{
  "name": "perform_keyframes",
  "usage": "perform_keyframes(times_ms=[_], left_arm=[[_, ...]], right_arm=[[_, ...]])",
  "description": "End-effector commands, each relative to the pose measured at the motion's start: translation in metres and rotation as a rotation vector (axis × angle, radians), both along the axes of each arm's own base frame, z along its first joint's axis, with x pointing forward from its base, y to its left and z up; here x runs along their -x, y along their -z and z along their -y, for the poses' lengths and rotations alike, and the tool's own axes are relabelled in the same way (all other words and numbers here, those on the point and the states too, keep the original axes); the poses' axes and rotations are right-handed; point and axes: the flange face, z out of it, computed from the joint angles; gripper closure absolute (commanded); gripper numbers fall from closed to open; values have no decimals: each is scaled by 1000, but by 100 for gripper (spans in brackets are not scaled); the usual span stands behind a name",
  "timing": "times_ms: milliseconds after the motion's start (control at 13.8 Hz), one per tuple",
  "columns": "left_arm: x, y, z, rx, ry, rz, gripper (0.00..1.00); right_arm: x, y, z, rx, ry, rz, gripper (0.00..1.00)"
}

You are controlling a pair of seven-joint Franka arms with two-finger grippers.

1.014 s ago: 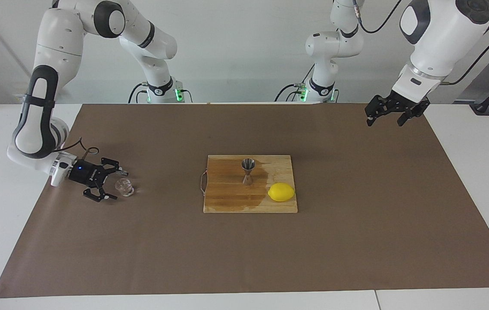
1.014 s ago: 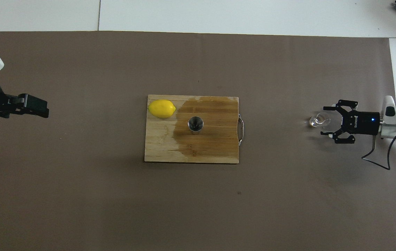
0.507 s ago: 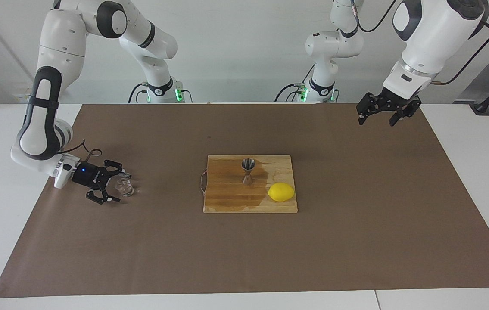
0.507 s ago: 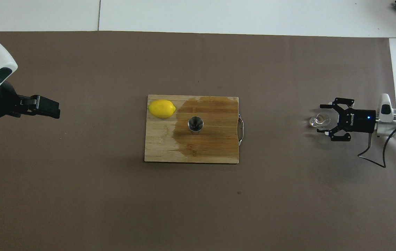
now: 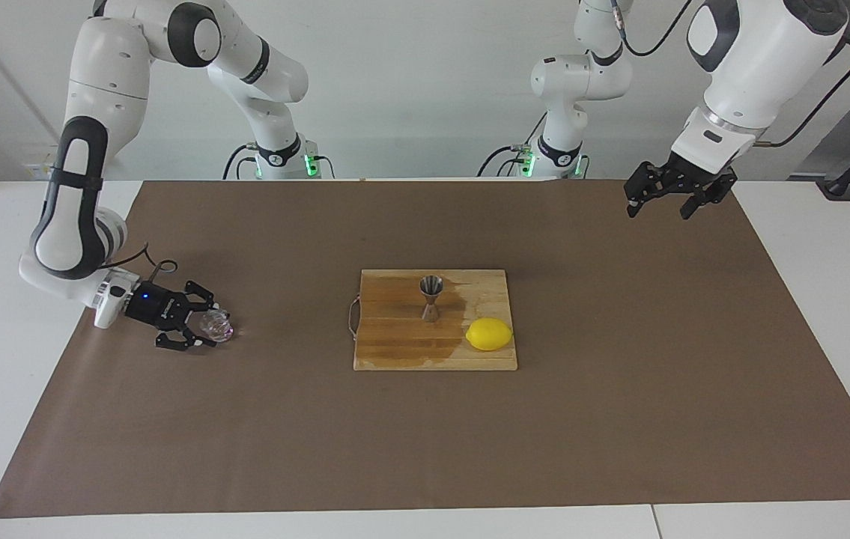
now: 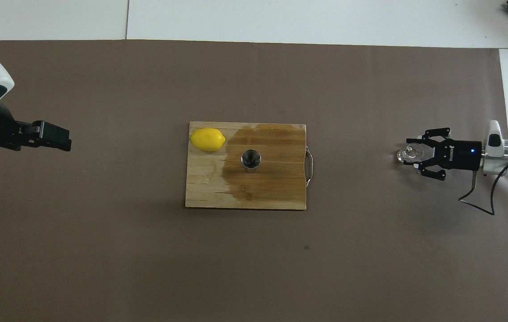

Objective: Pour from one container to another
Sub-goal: 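Close the right gripper on the clear glass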

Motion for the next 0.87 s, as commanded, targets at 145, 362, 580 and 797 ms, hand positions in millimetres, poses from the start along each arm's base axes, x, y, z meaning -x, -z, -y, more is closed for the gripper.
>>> perform_keyframes(times_ms=[145, 362, 580, 797], left_arm=[[7, -3, -2, 4, -8, -3, 0], [7, -3, -2, 4, -8, -3, 0], [7, -3, -2, 4, -8, -3, 0], [8, -3, -2, 4, -8, -4, 0]], right_arm=[[-6, 3, 3, 7, 19, 33, 63], [-13, -11, -4, 6, 16, 60, 84], [-28, -41, -19, 49, 4, 111, 100], [-36, -93, -49, 89, -1, 132, 100]])
